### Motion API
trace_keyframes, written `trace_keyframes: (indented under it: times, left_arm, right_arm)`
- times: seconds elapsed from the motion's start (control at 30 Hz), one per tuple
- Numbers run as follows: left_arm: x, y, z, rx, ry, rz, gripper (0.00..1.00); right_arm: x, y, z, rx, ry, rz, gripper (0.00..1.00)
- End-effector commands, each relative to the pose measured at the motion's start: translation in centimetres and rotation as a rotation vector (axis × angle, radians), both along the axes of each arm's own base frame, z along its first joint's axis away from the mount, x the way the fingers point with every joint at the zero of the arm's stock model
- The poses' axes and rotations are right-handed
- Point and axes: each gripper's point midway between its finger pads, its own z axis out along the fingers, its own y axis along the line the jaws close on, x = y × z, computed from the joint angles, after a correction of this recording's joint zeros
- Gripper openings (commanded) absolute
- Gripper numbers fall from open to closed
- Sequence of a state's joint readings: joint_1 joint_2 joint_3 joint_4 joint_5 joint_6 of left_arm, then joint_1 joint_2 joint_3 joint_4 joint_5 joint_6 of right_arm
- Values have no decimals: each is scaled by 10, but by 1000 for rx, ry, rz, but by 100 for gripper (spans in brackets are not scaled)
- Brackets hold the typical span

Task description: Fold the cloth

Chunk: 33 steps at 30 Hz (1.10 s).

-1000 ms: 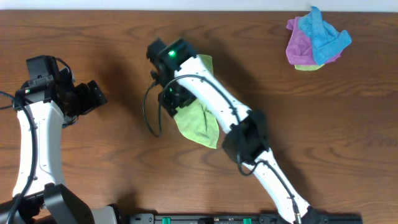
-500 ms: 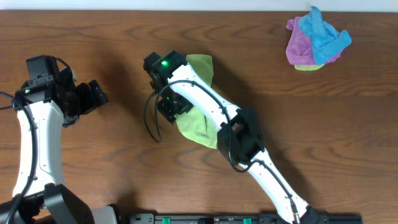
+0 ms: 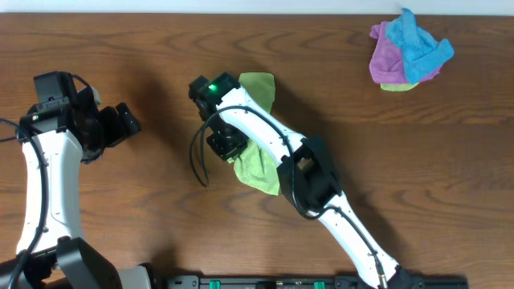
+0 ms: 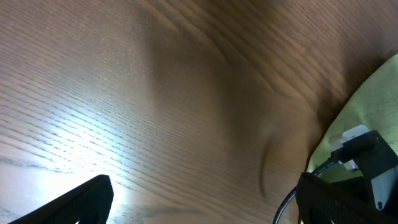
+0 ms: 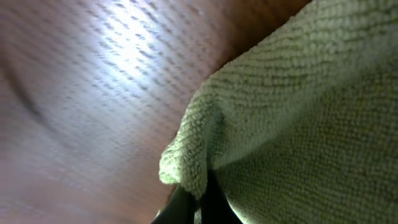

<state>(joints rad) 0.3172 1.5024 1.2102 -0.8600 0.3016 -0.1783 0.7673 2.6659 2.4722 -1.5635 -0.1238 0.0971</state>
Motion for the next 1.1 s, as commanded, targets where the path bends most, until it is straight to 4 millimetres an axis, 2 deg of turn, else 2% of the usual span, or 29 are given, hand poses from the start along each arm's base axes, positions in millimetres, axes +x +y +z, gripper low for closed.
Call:
trace_keyframes:
  times: [0.0, 0.1, 0.13, 0.2, 0.37, 0.5, 0.57, 0.7, 0.87, 1.07]
  left_arm:
    - [-1, -1, 2, -3, -8, -13, 95]
    - [-1, -1, 2, -3, -8, -12, 96]
    - [-1, -1, 2, -3, -7, -12, 95]
    - [-1, -1, 2, -3, -7, -13, 95]
    - [-1, -2, 2, -7, -8, -14, 95]
    - [0, -3, 3, -17, -13, -18, 95]
    - [2, -8, 4, -42, -27, -27, 95]
    - [5, -14, 7, -79, -47, -43, 95]
    - [5, -15, 7, -80, -44, -43, 95]
    - [5, -14, 7, -79, -48, -43, 95]
  right_arm:
    - [3, 28, 40, 111, -59, -43, 1]
    - [14, 43, 81, 197, -145, -88, 1]
    - [19, 46, 101, 229, -186, -114, 1]
    - [28, 42, 126, 252, -251, -153, 1]
    - [43, 7, 182, 249, -373, -224, 1]
    - [49, -36, 212, 185, -441, -330, 1]
    - [55, -50, 227, 193, -478, -357, 1]
    - [68, -76, 244, 189, -528, -414, 1]
    - [84, -101, 244, 161, -547, -451, 1]
    - [131, -137, 241, 89, -679, -504, 1]
